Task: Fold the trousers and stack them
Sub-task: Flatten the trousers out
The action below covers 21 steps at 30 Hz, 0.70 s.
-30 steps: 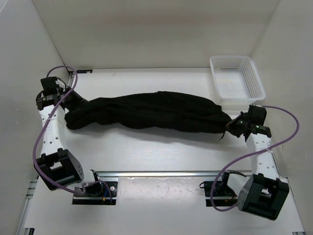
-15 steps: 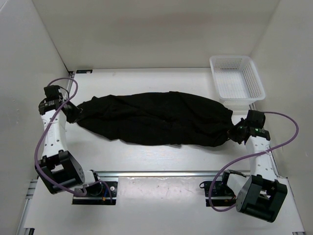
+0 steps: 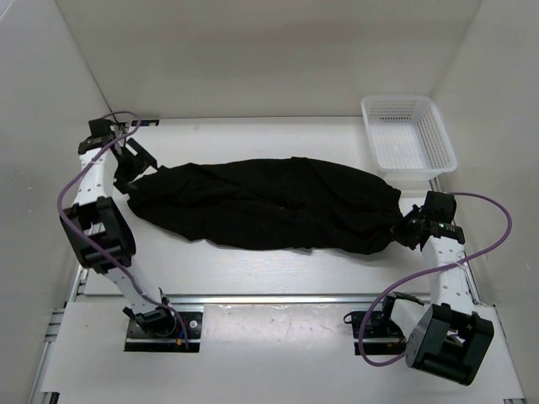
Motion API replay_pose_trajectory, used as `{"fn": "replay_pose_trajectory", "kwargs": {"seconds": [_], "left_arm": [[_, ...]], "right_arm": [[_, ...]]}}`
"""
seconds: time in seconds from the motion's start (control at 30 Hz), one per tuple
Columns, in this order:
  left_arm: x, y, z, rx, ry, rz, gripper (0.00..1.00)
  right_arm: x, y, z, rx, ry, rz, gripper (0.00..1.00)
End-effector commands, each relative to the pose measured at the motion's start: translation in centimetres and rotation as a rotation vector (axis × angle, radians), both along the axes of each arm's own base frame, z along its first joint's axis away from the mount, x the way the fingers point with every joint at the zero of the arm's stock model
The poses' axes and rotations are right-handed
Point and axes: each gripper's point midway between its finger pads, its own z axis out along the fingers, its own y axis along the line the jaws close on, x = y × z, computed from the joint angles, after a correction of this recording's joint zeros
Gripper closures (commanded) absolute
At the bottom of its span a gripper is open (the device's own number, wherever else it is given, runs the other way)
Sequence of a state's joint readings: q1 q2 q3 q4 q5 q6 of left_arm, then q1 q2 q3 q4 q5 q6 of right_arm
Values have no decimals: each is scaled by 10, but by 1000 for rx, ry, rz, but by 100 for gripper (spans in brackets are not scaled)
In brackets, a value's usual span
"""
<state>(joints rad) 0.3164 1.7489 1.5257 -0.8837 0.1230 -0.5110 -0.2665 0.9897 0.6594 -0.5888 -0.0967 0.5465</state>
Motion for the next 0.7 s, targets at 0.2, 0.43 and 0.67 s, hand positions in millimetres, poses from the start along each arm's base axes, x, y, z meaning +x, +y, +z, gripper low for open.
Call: {"fn": "replay_pose_trajectory", "kwargs": {"seconds": [0.2,0.43,0.67], "left_arm": [[21,-6,-70,0,170,-31,15],[44,-4,-29,77,72,-34,90],[59,10,96,194,-197,13,90]], "right_arm": [[7,2,10,5,-37,29,100],[3,1,8,0,-26,23,100],[3,0,5,-5,-15,18,100]]}}
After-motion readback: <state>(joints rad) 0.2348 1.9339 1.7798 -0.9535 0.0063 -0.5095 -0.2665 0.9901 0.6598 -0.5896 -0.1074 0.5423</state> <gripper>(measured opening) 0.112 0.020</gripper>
